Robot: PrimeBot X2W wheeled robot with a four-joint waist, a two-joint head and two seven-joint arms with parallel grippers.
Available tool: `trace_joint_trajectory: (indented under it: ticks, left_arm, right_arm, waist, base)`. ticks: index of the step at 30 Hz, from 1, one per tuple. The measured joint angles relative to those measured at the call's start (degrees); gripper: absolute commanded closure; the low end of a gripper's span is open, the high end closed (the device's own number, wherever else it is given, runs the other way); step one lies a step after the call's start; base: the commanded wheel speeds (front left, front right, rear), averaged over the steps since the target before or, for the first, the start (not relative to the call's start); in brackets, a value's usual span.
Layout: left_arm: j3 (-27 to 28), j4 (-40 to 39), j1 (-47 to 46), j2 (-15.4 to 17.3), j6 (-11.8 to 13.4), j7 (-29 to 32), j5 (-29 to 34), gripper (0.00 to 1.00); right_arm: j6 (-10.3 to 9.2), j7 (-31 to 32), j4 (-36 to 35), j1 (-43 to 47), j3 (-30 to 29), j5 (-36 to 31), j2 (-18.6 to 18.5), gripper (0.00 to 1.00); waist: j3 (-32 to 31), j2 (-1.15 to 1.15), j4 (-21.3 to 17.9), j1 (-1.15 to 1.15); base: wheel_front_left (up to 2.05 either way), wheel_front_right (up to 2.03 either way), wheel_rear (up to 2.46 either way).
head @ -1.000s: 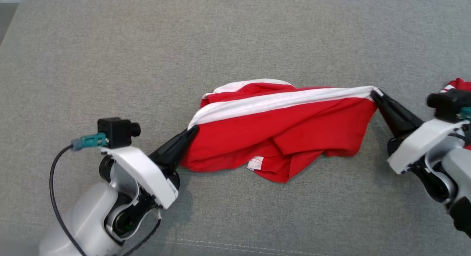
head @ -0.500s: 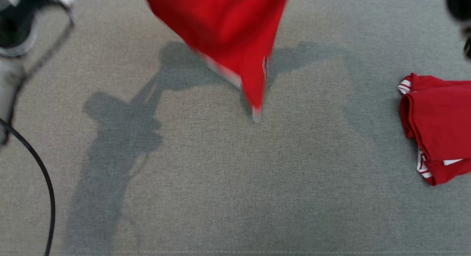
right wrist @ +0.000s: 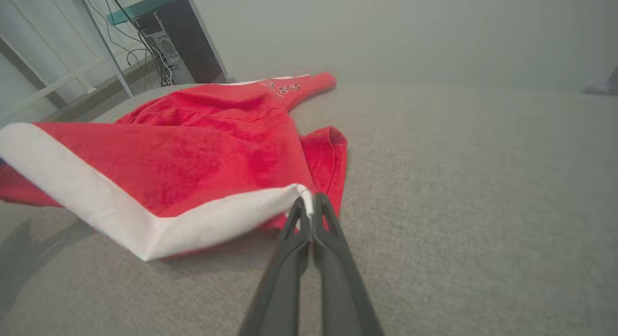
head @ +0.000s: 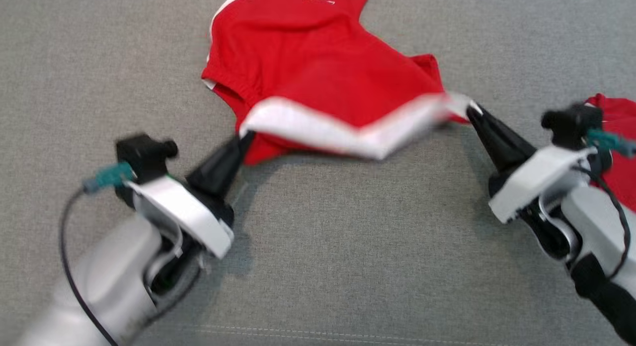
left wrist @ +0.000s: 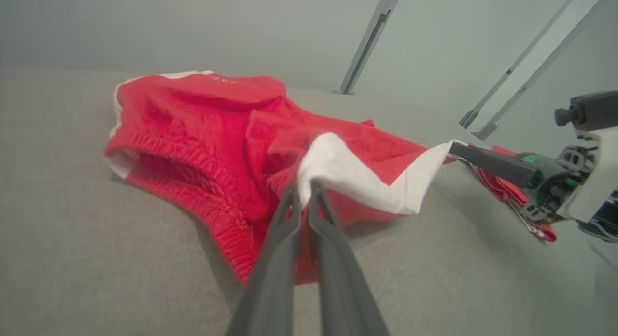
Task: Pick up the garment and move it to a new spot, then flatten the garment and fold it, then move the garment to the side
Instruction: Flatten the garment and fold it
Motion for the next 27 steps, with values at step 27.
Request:
trace_joint_trajectory:
  ticks: [27]
  left_arm:
    - [2.86, -10.44, 30.36, 4.8, 10.37, -0.35, 1.04, 1.0]
  right_arm:
    - [0.0, 2.18, -22.79, 49.54, -28.73, -13.11, 8.31, 1.0]
  waist:
    - [-7.02, 0.0, -2.28, 0.0]
  base:
    - [0.0, 0.0, 0.0]
